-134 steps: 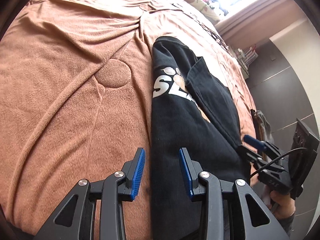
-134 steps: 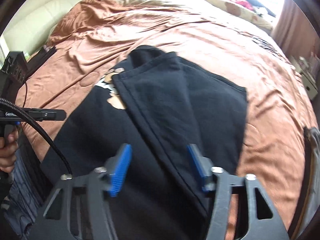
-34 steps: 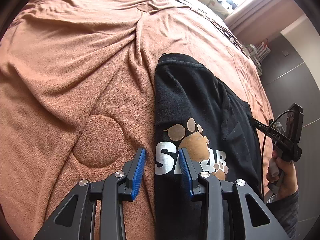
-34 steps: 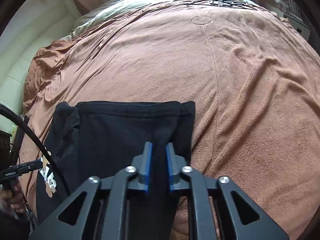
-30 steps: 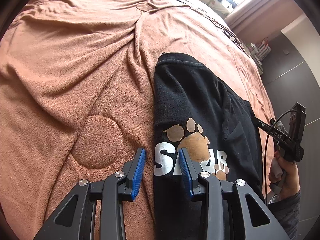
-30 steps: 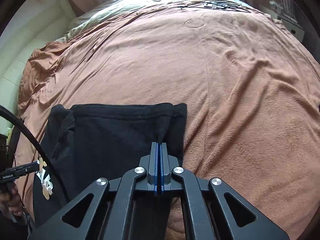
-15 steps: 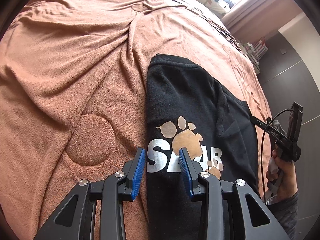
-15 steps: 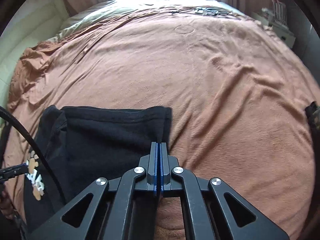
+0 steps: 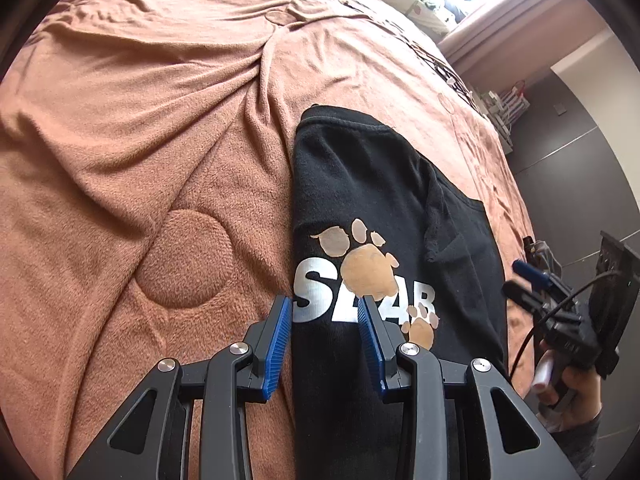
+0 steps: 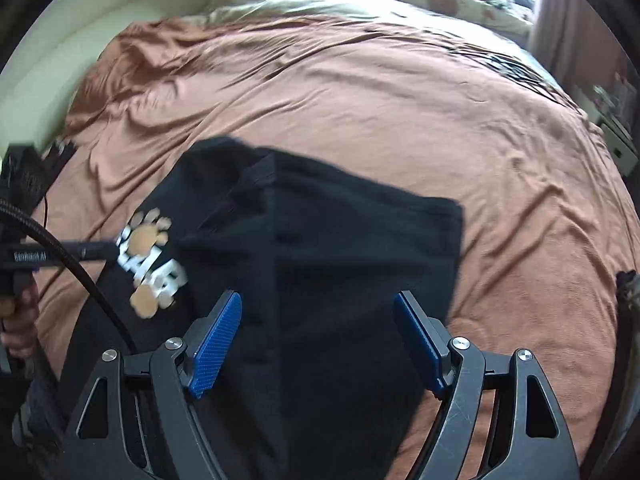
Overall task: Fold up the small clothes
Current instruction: 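Open the right tool and move both tools along the folded shirt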
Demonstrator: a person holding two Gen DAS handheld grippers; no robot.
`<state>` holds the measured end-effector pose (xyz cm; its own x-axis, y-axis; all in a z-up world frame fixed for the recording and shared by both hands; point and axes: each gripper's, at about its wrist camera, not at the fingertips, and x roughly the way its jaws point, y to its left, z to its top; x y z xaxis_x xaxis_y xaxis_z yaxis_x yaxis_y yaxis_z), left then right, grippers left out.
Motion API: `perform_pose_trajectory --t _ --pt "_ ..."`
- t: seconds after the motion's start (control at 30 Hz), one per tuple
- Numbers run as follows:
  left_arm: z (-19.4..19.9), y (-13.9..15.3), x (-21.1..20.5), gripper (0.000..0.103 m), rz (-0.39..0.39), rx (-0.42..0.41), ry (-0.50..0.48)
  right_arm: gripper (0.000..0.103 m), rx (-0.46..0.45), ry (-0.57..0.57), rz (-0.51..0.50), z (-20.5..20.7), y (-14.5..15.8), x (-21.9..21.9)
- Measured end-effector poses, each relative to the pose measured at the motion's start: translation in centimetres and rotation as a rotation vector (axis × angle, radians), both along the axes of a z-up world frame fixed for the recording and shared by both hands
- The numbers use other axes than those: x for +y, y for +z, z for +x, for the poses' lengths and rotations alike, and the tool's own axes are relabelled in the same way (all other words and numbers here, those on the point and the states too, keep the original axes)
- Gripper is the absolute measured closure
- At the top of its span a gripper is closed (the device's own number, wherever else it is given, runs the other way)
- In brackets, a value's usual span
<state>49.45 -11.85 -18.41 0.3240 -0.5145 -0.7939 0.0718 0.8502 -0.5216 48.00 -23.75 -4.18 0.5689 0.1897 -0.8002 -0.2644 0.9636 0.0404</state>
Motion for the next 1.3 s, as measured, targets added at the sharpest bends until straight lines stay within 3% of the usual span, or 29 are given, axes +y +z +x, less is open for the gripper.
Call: perform_pose_trajectory --t 0.3,0.47,0.73,0.83,0.93,1.1,1.3 --pt "-1.2 -0.4 0.1 0.067 0.004 0.007 0.003 0.026 0.051 0.112 -0.1 -0.1 -1.8 5.0" --pt "-1.4 -0.9 -0.1 0.07 0.005 0.022 0.015 0.026 0.076 0.099 -0.138 0.9 -2.8 5.6" --pt "-0.8 -0.5 0.1 0.07 0.014 0.018 0.004 0.026 0.035 -0.082 -0.191 2.6 -2.1 1.8" --pt "-0.3 -0.3 0.2 0.07 0.014 0.013 0.006 0.026 0.039 -0.15 -0.139 3.4 -2.2 -0.6" --pt "0.4 -0.2 0.3 0.07 0.018 0.013 0.007 0.026 0.023 -0.282 -0.163 4.0 -2.0 -3.7" --pt "1.9 0.3 0.6 0.07 0.031 0.009 0.008 0.026 0.033 -0.338 -0.008 3.5 -1.6 -7.3" --pt "3.9 0.2 0.5 0.07 0.022 0.014 0.001 0.026 0.058 -0.236 0.244 2.3 -2.2 -9.8"
